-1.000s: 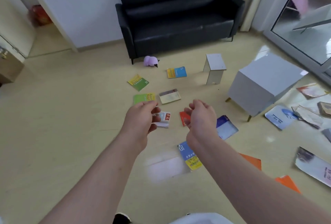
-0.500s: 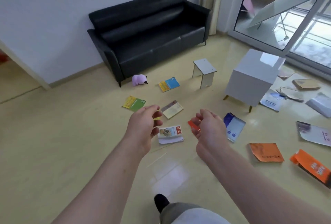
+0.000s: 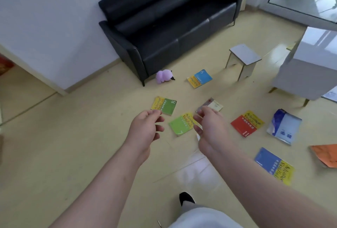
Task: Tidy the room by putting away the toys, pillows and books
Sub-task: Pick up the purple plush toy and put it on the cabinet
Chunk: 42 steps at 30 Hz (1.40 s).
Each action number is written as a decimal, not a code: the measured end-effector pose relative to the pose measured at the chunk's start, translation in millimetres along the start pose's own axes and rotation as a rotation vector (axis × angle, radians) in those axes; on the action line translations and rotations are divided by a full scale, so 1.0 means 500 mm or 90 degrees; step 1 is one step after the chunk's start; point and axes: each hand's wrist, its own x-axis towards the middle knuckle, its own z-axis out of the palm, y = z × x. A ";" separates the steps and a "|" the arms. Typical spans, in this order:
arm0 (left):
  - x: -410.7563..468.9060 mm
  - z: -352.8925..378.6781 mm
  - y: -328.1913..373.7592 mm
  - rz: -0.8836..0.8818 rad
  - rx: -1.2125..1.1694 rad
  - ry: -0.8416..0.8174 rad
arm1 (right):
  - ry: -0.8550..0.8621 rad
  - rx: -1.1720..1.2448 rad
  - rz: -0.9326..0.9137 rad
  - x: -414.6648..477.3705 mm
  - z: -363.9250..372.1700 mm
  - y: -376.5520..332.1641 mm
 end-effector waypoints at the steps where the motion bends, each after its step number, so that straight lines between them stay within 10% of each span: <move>1: 0.037 -0.026 0.020 -0.003 -0.004 0.001 | 0.005 -0.004 -0.003 0.009 0.052 0.000; 20: 0.798 -0.340 0.276 -0.060 0.063 -0.230 | 0.205 0.079 -0.054 0.225 0.766 0.042; 42: 1.723 -0.005 0.512 -0.043 0.503 -0.369 | 0.352 0.109 0.118 1.064 1.189 -0.159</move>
